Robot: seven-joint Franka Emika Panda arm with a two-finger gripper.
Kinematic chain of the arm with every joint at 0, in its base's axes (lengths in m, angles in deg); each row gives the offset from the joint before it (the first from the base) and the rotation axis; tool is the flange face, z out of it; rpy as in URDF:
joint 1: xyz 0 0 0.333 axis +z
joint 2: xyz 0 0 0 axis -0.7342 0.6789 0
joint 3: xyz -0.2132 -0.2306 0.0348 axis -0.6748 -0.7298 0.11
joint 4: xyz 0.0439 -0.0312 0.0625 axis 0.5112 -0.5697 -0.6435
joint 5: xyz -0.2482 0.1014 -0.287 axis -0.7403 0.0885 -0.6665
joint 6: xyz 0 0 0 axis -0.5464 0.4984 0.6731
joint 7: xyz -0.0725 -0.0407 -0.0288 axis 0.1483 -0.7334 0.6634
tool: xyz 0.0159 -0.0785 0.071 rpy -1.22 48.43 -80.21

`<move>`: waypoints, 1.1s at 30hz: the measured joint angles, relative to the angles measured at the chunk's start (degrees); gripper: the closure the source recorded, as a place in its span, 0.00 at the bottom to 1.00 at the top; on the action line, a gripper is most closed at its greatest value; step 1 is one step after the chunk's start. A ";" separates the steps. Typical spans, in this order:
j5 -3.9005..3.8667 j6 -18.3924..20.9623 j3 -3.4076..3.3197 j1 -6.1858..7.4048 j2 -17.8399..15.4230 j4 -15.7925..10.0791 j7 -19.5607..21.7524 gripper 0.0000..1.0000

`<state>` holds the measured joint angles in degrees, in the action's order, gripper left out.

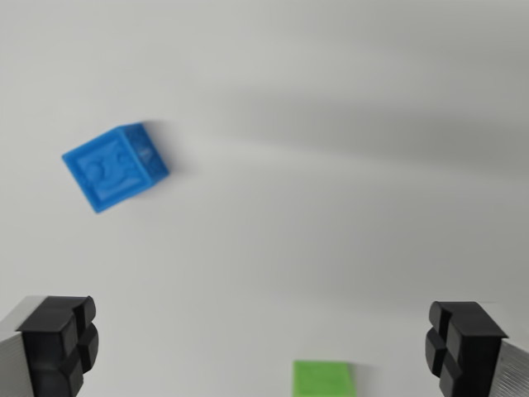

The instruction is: Stack cube

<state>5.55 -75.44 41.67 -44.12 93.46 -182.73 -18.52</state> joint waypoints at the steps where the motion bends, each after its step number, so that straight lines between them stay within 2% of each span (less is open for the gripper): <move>1: -0.02 -0.28 0.07 0.09 0.20 -0.13 -0.17 0.00; 20: -0.69 -5.76 1.27 2.19 4.83 -1.98 -3.68 0.00; 33: -1.58 -9.92 2.17 3.94 9.41 -2.46 -6.34 0.00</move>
<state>3.96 -85.36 43.84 -40.18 102.87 -185.18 -24.86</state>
